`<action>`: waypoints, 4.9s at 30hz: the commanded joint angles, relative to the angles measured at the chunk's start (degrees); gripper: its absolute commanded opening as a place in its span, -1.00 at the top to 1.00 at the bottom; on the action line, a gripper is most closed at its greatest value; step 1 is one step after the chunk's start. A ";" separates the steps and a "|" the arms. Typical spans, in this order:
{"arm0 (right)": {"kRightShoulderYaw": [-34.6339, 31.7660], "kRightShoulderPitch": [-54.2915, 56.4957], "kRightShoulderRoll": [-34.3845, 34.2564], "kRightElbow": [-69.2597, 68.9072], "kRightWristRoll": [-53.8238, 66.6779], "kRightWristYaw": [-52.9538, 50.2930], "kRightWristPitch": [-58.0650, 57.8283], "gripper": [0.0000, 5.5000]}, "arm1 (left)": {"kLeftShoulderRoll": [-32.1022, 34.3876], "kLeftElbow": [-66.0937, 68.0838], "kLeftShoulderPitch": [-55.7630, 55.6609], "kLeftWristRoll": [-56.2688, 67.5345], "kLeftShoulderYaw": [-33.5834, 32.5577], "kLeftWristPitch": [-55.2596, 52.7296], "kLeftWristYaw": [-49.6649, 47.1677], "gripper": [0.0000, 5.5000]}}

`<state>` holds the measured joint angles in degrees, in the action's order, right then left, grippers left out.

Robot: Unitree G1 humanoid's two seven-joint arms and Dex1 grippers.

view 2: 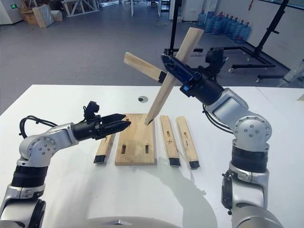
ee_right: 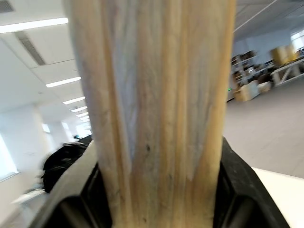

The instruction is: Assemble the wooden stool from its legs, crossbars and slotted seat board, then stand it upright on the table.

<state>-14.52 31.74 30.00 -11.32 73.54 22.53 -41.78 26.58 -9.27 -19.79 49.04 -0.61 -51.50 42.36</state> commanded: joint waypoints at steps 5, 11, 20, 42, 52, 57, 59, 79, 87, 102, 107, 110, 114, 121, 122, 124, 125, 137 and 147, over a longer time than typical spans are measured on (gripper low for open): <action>4.73 -1.13 -2.83 6.46 -26.90 10.56 21.87 0.23 | 2.51 -14.24 5.16 -15.71 3.97 -1.98 -17.43 -0.96; 5.93 -1.96 -4.94 12.45 -32.21 14.22 23.35 0.23 | 0.34 -22.09 4.70 -18.75 0.65 -19.06 -30.45 -0.96; 2.02 -2.04 -10.68 17.45 -30.82 28.94 35.27 0.23 | -5.86 -24.87 5.55 -20.24 0.54 -31.61 -36.34 -0.96; 3.10 16.79 -16.33 62.35 -39.55 66.54 63.87 0.23 | -5.68 -19.84 2.56 -21.24 2.88 -36.88 -29.43 -0.96; -0.01 22.45 -14.82 77.37 -44.07 68.36 66.82 0.23 | -5.53 -17.21 -0.54 -21.66 4.49 -35.05 -28.07 -0.96; -0.79 23.14 -15.91 78.05 -45.67 67.66 69.67 0.23 | -4.38 -17.20 -0.57 -23.59 6.90 -33.30 -28.54 -0.96; -1.86 23.41 -16.30 76.76 -44.70 68.06 69.24 0.23 | -2.67 -17.22 -0.66 -25.55 9.73 -31.24 -28.98 -0.96; -1.96 18.23 -19.87 53.58 -38.55 65.84 56.80 0.23 | 13.28 -11.94 -16.79 -44.89 38.69 0.03 -6.81 -0.96; -1.54 17.53 -19.62 52.72 -38.90 64.15 56.51 0.23 | 12.78 -12.57 -16.06 -49.92 42.46 5.11 -0.43 -0.96; -0.58 17.86 -19.70 52.33 -38.74 63.44 55.43 0.23 | 14.70 -11.36 -5.49 -59.70 46.19 12.53 4.08 -0.96; -0.61 18.04 -19.29 52.41 -38.88 63.31 55.28 0.23 | 17.42 -16.66 -1.67 -59.86 44.00 10.85 6.12 -0.96; -0.51 18.02 -19.11 52.34 -38.97 63.28 55.13 0.23 | 17.45 -18.22 -0.49 -60.27 43.28 9.80 6.60 -0.96; -0.40 17.92 -19.02 52.29 -38.98 63.36 54.89 0.23 | 17.03 -20.41 0.26 -60.57 42.74 7.71 7.14 -0.96; -0.60 17.97 -18.91 52.06 -38.69 62.93 53.74 0.23 | 13.39 -18.08 -4.38 -59.12 37.09 3.93 6.10 -0.96; -0.64 18.00 -18.87 52.01 -38.57 62.80 53.17 0.23 | 12.72 -17.35 -5.67 -58.71 35.86 3.54 6.06 -0.96; -0.53 18.08 -18.63 52.35 -38.82 62.57 52.27 0.23 | 9.90 -16.26 -8.37 -56.80 32.29 1.14 5.47 -0.96; -0.63 18.48 -17.98 53.27 -39.19 62.40 51.93 0.23 | 6.53 -15.94 -10.33 -53.36 28.04 -2.19 5.56 -0.96; -5.11 19.30 -10.06 69.66 -36.52 69.64 37.75 0.23 | 2.39 -8.86 -15.80 -27.90 -3.79 -16.07 8.31 -0.96; -5.39 16.60 -10.82 74.42 -41.44 69.83 53.90 0.23 | 5.50 1.44 -10.29 -26.62 -1.83 -8.00 6.86 -0.96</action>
<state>-20.10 48.23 19.65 62.64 33.15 92.27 9.42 30.95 -8.40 -31.02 22.16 -3.09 -60.57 49.64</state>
